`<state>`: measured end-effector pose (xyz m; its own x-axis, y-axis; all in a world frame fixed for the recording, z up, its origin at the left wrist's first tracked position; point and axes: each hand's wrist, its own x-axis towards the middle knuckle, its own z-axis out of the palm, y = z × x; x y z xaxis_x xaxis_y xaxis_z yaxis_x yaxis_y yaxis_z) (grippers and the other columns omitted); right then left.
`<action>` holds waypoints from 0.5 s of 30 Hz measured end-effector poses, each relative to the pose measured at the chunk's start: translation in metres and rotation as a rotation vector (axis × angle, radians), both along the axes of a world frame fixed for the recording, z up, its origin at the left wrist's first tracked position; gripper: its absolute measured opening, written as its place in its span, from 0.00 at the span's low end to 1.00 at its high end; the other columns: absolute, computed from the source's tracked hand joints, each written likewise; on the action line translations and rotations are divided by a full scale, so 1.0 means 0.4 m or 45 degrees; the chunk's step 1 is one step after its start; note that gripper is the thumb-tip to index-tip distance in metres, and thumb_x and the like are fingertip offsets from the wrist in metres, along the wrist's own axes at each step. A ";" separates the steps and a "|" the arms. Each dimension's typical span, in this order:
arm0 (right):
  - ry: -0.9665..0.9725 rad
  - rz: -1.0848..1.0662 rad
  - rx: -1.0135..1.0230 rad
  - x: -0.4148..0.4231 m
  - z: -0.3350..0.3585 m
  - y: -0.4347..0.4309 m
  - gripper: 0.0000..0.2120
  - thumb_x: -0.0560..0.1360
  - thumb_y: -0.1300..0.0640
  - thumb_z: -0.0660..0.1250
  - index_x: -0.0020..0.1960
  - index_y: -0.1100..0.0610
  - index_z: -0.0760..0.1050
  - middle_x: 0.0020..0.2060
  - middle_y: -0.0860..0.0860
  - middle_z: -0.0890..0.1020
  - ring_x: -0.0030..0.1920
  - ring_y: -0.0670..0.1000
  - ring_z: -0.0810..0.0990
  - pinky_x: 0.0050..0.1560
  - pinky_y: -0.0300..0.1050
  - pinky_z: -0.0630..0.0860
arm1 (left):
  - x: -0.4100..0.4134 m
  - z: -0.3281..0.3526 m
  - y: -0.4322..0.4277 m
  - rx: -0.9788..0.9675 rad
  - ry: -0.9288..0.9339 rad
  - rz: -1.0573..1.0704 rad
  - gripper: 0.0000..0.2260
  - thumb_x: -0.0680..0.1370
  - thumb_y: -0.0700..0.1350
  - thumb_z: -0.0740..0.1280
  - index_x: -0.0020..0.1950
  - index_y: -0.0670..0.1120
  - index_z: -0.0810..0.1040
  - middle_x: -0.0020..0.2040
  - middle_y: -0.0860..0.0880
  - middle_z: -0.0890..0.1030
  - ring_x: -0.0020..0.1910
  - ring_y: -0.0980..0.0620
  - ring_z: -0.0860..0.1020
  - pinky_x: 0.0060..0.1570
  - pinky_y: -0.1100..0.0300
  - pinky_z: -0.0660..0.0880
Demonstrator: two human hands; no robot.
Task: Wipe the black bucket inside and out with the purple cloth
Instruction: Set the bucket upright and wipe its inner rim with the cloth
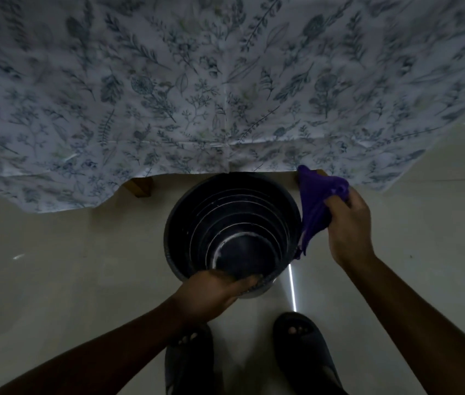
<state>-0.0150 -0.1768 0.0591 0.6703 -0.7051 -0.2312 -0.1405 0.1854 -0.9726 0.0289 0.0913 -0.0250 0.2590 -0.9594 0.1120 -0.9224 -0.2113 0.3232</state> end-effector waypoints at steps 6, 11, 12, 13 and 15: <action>0.176 0.362 -0.374 -0.001 -0.031 0.034 0.17 0.75 0.64 0.63 0.60 0.49 0.77 0.51 0.49 0.82 0.49 0.43 0.79 0.50 0.35 0.75 | -0.011 0.007 -0.006 0.070 0.017 -0.127 0.24 0.73 0.46 0.62 0.69 0.57 0.68 0.39 0.53 0.82 0.34 0.52 0.81 0.26 0.63 0.76; 0.540 0.951 -1.116 -0.051 -0.190 0.050 0.27 0.71 0.45 0.63 0.68 0.54 0.73 0.73 0.52 0.67 0.76 0.57 0.54 0.70 0.61 0.57 | 0.000 -0.015 0.005 0.165 0.116 -0.150 0.25 0.74 0.47 0.62 0.71 0.58 0.66 0.47 0.53 0.84 0.40 0.49 0.83 0.33 0.60 0.80; 0.559 0.961 -1.164 -0.057 -0.196 0.053 0.28 0.71 0.44 0.67 0.69 0.54 0.71 0.75 0.52 0.63 0.76 0.57 0.53 0.71 0.61 0.56 | 0.002 -0.022 0.012 0.184 0.111 -0.151 0.25 0.74 0.47 0.62 0.71 0.58 0.67 0.48 0.53 0.84 0.40 0.49 0.83 0.33 0.60 0.80; 0.561 0.918 -1.190 -0.062 -0.197 0.055 0.31 0.71 0.47 0.71 0.70 0.55 0.69 0.76 0.53 0.58 0.76 0.57 0.53 0.72 0.59 0.57 | 0.006 -0.029 0.018 0.205 0.098 -0.145 0.25 0.74 0.47 0.62 0.71 0.58 0.67 0.48 0.53 0.84 0.41 0.50 0.83 0.34 0.60 0.79; 0.603 0.711 -1.196 -0.074 -0.195 0.064 0.37 0.68 0.54 0.76 0.72 0.56 0.64 0.76 0.56 0.55 0.74 0.58 0.58 0.69 0.52 0.65 | 0.011 -0.041 0.027 0.226 0.107 -0.138 0.24 0.74 0.47 0.63 0.70 0.58 0.68 0.48 0.53 0.84 0.42 0.50 0.83 0.34 0.60 0.80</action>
<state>-0.0445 -0.1513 -0.0190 0.9256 -0.3682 -0.0876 -0.3571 -0.7729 -0.5246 0.0332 0.1020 -0.0413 0.1545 -0.9849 -0.0783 -0.9144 -0.1725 0.3662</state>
